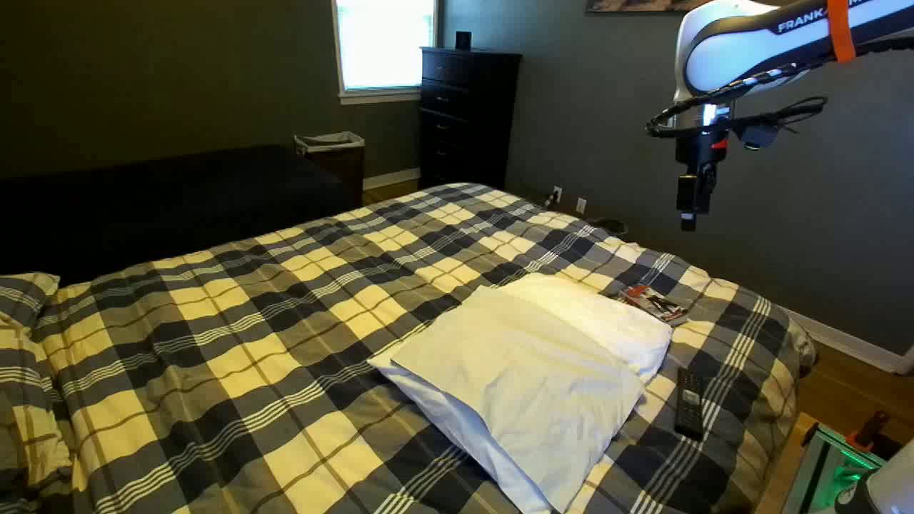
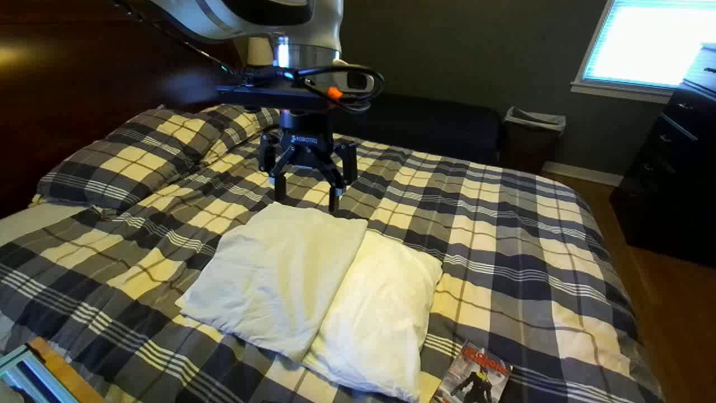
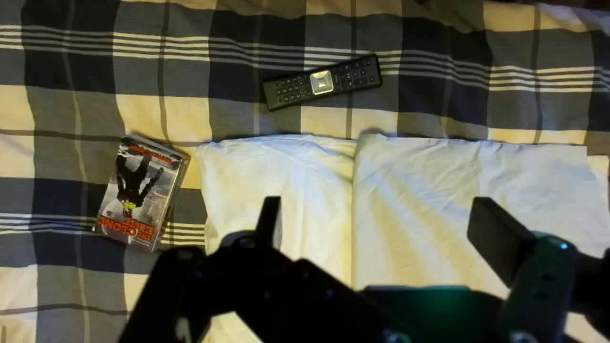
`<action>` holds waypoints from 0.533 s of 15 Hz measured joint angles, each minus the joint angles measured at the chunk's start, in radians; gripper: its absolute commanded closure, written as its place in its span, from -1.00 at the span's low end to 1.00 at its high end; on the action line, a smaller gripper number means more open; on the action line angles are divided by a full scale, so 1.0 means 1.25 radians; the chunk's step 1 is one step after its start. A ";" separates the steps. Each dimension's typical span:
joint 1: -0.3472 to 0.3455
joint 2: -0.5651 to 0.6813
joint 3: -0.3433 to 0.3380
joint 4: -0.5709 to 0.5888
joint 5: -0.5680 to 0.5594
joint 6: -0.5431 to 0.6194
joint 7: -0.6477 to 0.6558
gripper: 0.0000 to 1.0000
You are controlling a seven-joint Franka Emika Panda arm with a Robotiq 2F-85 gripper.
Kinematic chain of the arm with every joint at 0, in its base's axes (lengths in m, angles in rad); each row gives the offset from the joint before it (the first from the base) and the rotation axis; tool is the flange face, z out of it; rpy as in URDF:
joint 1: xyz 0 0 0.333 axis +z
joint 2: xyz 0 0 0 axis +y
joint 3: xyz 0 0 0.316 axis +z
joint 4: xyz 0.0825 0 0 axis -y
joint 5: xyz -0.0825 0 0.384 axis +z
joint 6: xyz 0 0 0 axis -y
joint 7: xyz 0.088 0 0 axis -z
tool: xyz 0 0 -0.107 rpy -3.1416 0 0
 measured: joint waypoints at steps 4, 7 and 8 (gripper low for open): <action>0.000 0.000 0.000 0.000 0.000 0.000 0.000 -1.00; 0.000 0.001 0.002 0.000 0.000 0.000 0.000 -1.00; 0.002 0.003 0.006 0.000 0.001 0.000 0.002 -1.00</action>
